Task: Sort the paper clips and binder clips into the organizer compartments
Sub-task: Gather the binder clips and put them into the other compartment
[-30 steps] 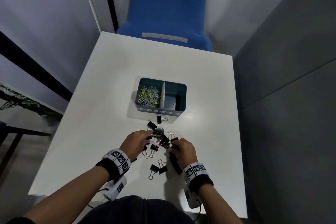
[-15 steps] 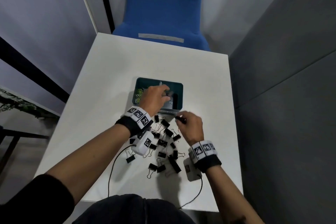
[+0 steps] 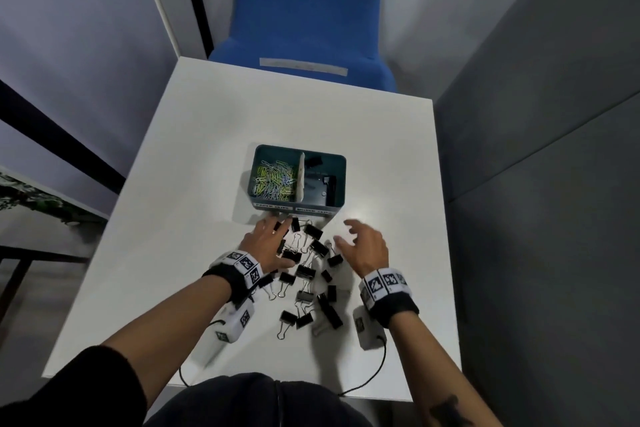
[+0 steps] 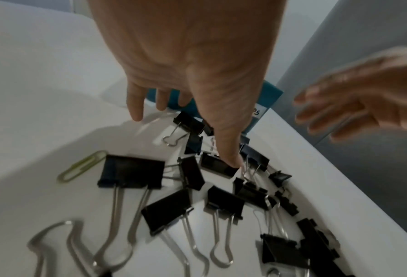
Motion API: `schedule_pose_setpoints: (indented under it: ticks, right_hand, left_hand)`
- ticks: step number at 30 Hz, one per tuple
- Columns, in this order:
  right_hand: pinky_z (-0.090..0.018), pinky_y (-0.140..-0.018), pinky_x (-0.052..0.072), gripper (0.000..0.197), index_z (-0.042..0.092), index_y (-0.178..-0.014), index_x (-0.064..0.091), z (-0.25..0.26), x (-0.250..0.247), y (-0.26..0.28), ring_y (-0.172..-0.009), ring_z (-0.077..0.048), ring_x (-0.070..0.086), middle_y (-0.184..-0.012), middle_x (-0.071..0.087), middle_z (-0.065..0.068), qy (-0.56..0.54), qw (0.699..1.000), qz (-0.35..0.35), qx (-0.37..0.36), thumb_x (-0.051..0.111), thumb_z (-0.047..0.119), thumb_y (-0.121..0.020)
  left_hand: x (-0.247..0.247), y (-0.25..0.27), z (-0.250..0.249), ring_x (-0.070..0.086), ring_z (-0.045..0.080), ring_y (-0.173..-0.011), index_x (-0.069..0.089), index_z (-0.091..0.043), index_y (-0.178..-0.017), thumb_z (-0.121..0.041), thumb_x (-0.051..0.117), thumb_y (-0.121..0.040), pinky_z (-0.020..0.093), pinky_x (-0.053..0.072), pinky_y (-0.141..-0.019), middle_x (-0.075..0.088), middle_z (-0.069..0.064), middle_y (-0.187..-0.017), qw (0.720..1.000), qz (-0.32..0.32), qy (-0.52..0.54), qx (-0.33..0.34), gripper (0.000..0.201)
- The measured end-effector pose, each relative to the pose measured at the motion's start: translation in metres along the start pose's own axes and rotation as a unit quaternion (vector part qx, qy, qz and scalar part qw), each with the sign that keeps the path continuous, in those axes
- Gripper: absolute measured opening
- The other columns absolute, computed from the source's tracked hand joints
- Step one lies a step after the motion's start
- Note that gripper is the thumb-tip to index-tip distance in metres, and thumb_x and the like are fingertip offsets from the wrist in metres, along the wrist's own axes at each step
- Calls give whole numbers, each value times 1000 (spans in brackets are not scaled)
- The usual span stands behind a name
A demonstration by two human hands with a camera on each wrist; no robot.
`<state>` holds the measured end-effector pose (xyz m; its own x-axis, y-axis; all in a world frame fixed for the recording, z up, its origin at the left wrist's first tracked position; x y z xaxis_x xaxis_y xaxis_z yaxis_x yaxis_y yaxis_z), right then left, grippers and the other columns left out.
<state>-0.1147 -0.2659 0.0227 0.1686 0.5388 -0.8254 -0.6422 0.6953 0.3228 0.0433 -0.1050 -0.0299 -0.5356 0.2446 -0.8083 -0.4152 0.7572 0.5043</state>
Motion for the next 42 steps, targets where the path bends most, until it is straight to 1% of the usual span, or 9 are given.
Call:
schedule_pose_setpoints:
  ticks: [4, 8, 11, 14, 19, 25, 30, 35, 42]
  right_hand:
    - [-43, -94, 46, 94, 32, -147, 18, -24, 43, 10, -127, -30, 36, -145, 31, -8, 106, 979, 171, 2, 75, 44, -73]
    - [-43, -96, 48, 115, 36, -150, -2, -23, 67, 13, -133, -31, 22, -155, 10, -4, 157, 972, 164, -63, 79, 41, -68]
    - [-43, -94, 49, 121, 38, -149, -9, -14, 78, 13, -131, -35, 24, -157, 5, -7, 183, 967, 153, -88, 81, 39, -67]
    - [-41, -87, 52, 114, 36, -149, 0, -5, 84, 13, -127, -37, 28, -155, 6, -11, 199, 964, 147, -93, 81, 32, -69]
    - [-40, -63, 51, 77, 35, -138, 28, 4, 85, 21, -108, -32, 41, -126, 36, -9, 143, 979, 109, -96, 67, 8, -77]
    - [-36, -64, 50, 28, 22, -104, 57, -9, 78, 25, -87, -28, 54, -101, 46, -4, 54, 992, 88, -78, 66, 13, -79]
    - [-31, -72, 48, 23, 22, -105, 69, -19, 66, 27, -88, -28, 59, -100, 56, -5, 18, 994, 76, -78, 61, 15, -85]
    - [-35, -73, 49, 25, 20, -112, 66, -28, 54, 34, -87, -34, 63, -94, 66, -11, 6, 995, 55, -83, 59, 22, -88]
    - [-35, -74, 50, 24, 20, -110, 60, -24, 38, 40, -88, -30, 64, -96, 72, -8, -14, 998, 26, -52, 61, 25, -87]
  left_hand:
    - [11, -8, -4, 1, 29, -145, -11, -35, -149, -65, 66, -73, 54, 33, -108, -6, 0, -160, 999, 11, -40, 11, 113]
    - [13, -13, -15, 7, 35, -142, -7, -37, -150, -65, 67, -71, 52, 33, -105, -3, 0, -160, 994, 22, -98, 47, 112]
    - [13, -10, -23, 10, 33, -141, 6, -33, -150, -46, 73, -74, 50, 42, -100, 7, 4, -158, 991, 25, -106, 77, 103]
    - [15, -1, -28, 21, 32, -137, 22, -26, -146, -24, 74, -77, 41, 52, -88, 20, 9, -152, 994, 1, -79, 71, 86]
    - [21, 6, -24, 39, 31, -119, 33, -27, -138, -21, 75, -75, 39, 49, -76, 32, 9, -137, 997, -18, -53, 56, 75]
    - [28, 15, -17, 46, 30, -101, 41, -22, -126, -9, 69, -75, 33, 40, -61, 39, 7, -118, 998, -39, -14, 50, 59]
    - [19, 24, -11, 58, 32, -83, 55, -17, -123, -1, 57, -82, 37, 48, -64, 52, 10, -107, 995, -63, 48, 60, 44]
    - [7, 24, -5, 64, 28, -88, 66, -16, -112, 8, 55, -81, 37, 52, -75, 67, 7, -96, 991, -83, 78, 75, 42]
    - [-76, 14, -57, 67, 16, -83, 63, -12, -116, -10, 63, -90, 24, 56, -78, 70, 5, -101, 961, -196, 154, 121, 26]
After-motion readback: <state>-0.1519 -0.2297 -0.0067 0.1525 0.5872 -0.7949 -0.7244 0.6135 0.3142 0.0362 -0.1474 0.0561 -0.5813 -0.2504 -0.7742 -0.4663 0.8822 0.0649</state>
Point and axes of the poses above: each hand's wrist, its own y-axis away from the middle knuckle, its own x-axis out of the palm, z = x × y, the point moved 1 cm from there along -y, towards the middle knuckle
